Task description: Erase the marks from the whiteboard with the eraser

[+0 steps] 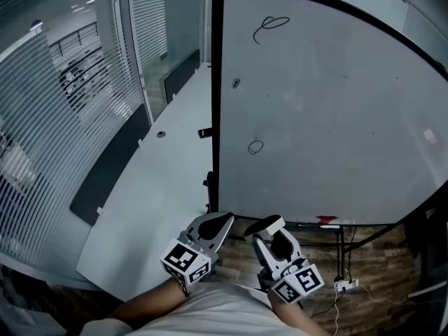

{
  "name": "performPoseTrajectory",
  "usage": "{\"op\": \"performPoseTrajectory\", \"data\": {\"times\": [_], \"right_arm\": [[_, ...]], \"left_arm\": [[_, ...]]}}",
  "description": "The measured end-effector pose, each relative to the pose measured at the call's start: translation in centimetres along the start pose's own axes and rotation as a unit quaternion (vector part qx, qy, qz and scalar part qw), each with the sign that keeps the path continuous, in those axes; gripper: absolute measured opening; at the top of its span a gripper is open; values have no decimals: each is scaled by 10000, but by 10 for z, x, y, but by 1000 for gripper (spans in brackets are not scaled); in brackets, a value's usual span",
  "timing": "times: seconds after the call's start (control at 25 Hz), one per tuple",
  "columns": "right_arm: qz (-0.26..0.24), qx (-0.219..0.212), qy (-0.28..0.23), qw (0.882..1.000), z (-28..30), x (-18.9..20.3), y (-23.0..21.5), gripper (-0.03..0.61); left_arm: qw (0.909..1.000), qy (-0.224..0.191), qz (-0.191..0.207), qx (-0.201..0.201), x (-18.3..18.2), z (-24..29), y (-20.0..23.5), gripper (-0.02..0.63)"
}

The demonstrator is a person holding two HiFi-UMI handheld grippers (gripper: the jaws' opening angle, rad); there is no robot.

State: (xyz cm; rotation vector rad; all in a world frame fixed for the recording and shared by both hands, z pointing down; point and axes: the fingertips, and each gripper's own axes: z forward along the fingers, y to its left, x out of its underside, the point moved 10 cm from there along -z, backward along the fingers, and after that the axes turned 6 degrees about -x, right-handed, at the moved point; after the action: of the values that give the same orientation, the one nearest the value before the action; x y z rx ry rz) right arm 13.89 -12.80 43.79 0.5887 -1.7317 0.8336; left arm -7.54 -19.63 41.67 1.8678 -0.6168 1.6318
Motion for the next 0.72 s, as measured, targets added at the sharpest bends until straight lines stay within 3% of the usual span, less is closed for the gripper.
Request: {"op": "performPoseTrajectory", "data": {"times": [0.32, 0.72], "right_arm": [[72, 111, -139, 9998, 32, -2, -24, 233], [-357, -27, -197, 9992, 74, -33, -63, 233]], "left_arm": [[10000, 22, 39, 82, -2, 15, 28, 8], [9998, -74, 195, -32, -13, 42, 53, 8]]}}
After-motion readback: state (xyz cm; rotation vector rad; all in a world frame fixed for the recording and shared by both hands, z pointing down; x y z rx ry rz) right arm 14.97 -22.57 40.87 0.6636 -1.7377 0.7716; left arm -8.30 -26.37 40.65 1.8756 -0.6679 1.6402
